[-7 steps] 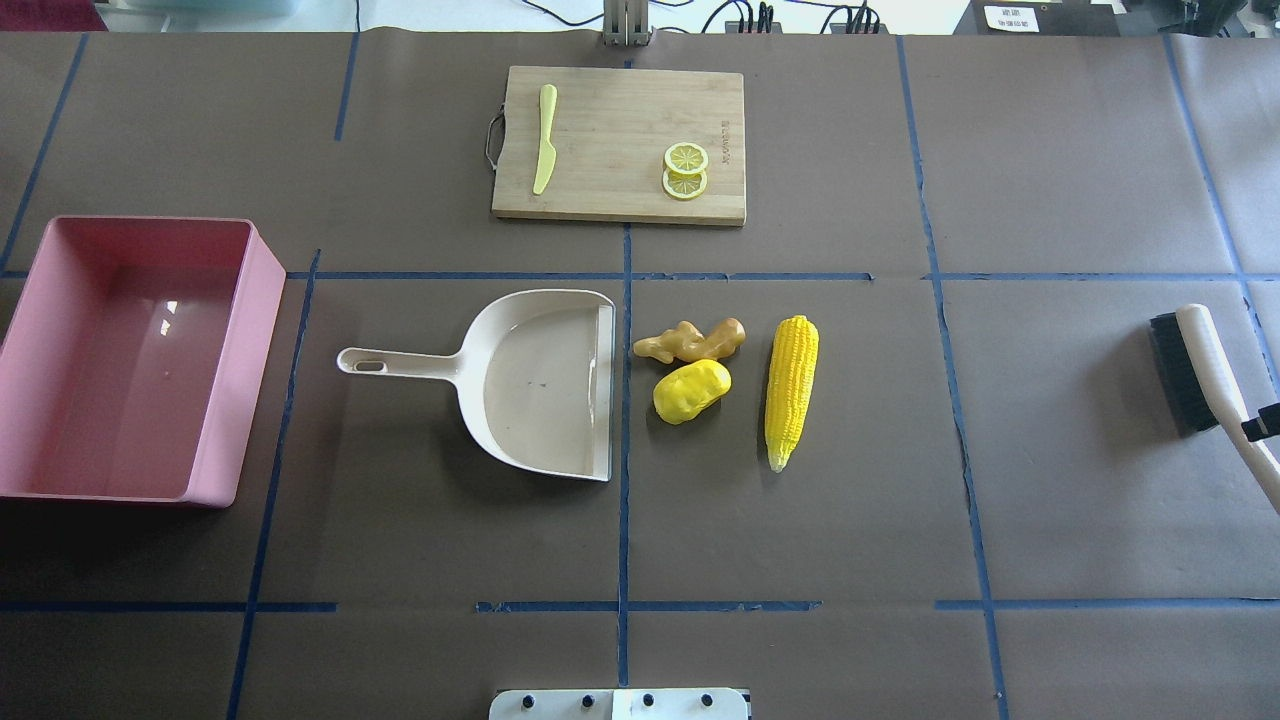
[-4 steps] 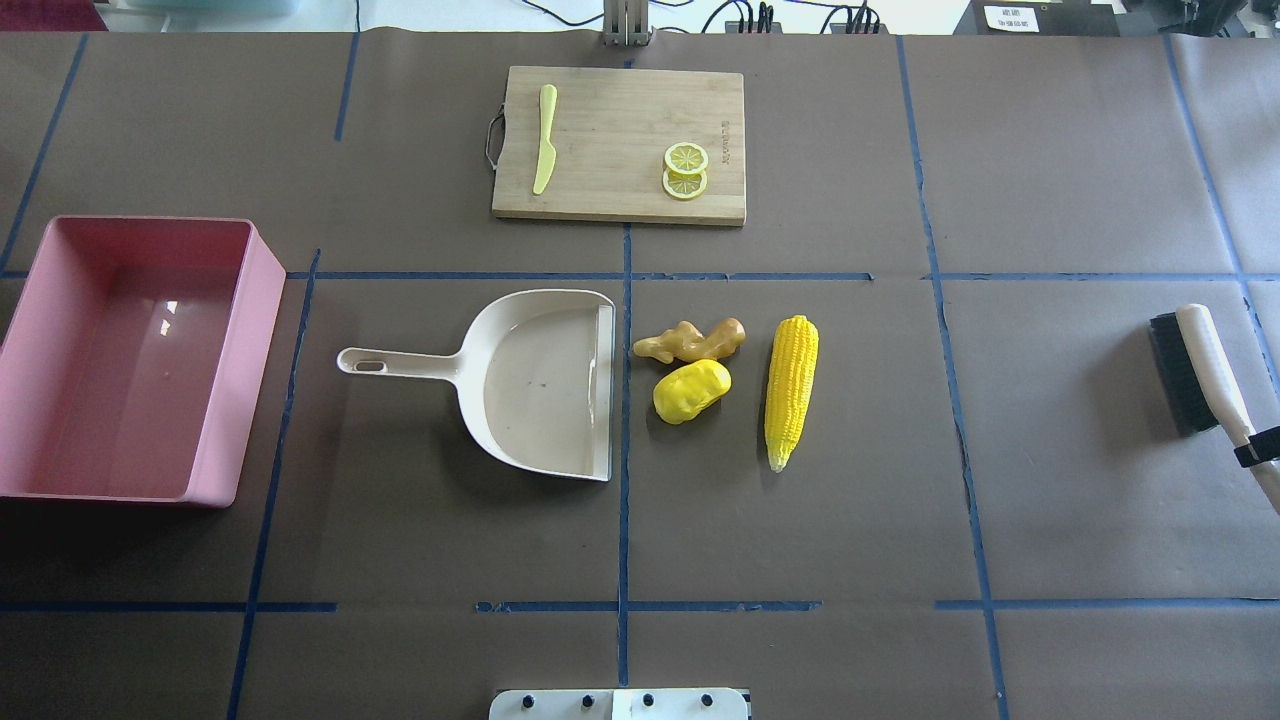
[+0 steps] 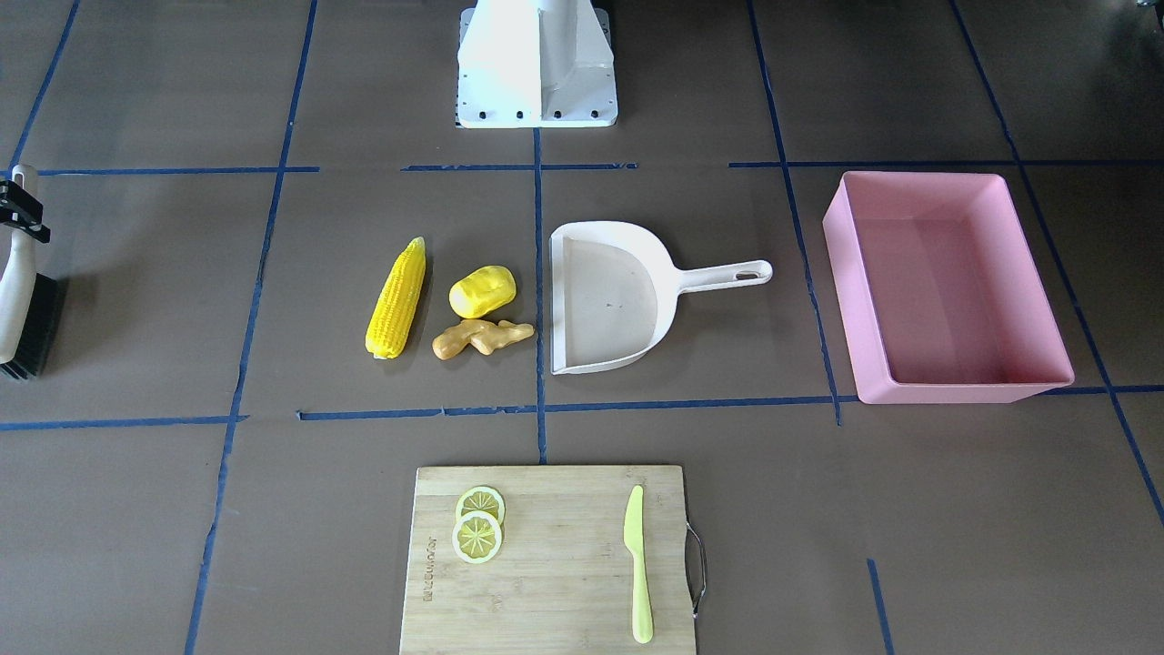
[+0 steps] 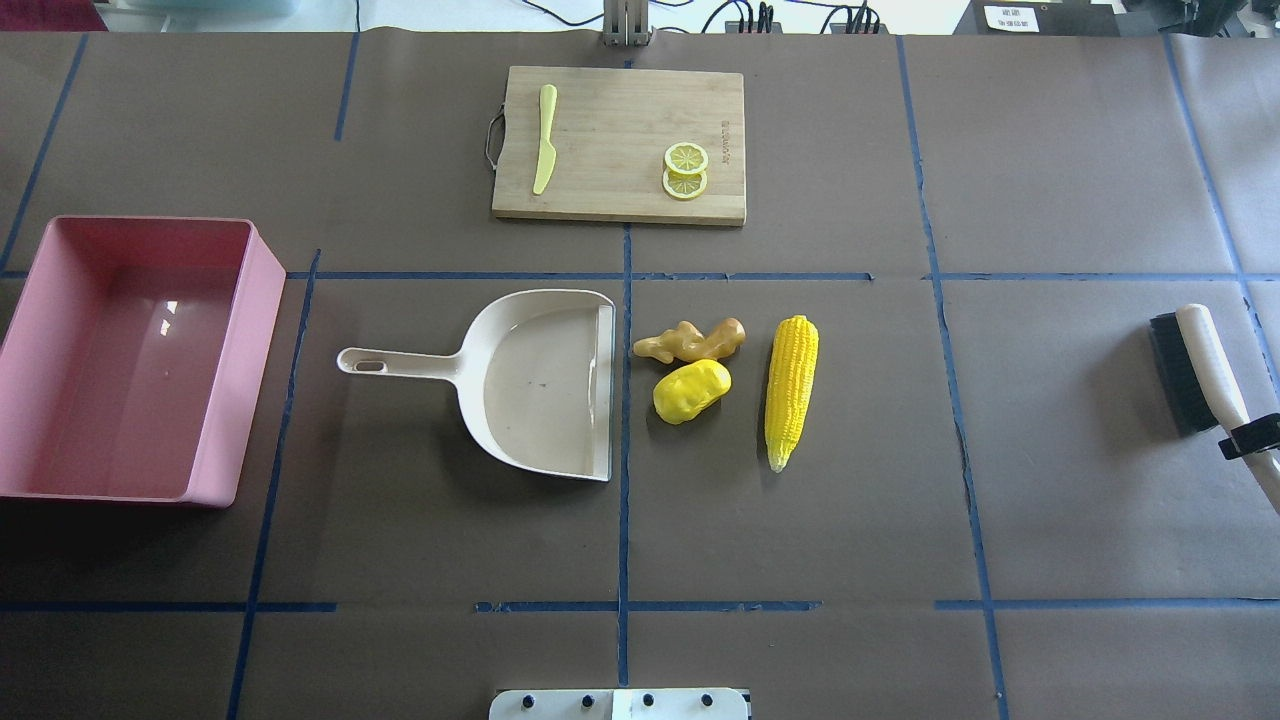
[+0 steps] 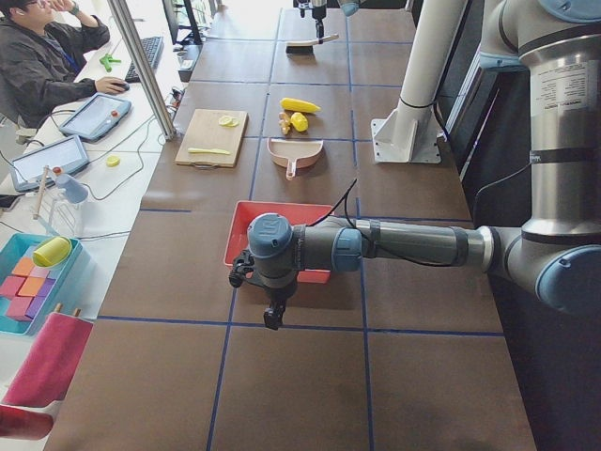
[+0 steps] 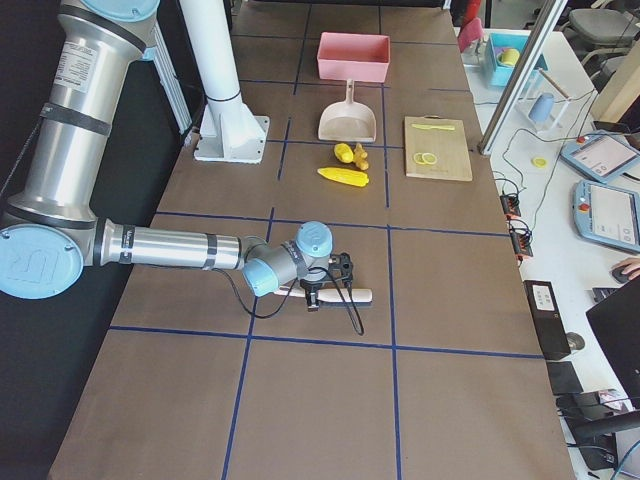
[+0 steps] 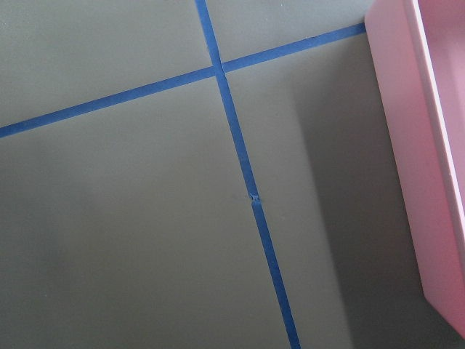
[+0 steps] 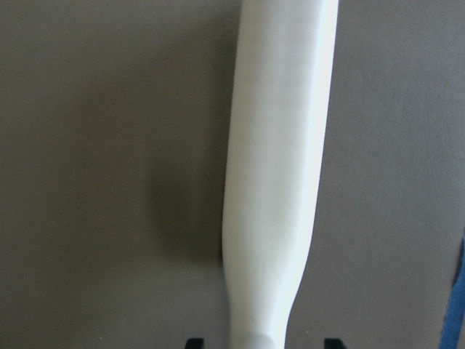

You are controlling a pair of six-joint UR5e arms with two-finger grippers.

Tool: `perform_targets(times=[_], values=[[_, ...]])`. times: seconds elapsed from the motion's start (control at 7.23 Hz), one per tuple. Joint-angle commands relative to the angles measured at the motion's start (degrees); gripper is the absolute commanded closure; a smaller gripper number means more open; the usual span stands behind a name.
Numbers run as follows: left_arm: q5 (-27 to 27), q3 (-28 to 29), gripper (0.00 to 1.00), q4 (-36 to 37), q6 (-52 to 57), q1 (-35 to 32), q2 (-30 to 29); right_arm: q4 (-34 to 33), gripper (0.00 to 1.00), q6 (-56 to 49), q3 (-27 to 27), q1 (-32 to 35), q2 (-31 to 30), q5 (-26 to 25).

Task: Sweep and dump trash into bin
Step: 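Close the right gripper on the white brush handle and lift it slightly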

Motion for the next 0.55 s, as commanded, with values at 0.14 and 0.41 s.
perform_targets(times=[0.14, 0.41], values=[[0.0, 0.1, 0.00, 0.0, 0.0, 0.0, 0.0, 0.0, 0.90, -0.5, 0.7, -2.0, -0.5, -2.2], [0.0, 0.0, 0.00, 0.0, 0.0, 0.0, 0.0, -0.1, 1.00, -0.8, 1.6, -1.8, -0.9, -2.2]])
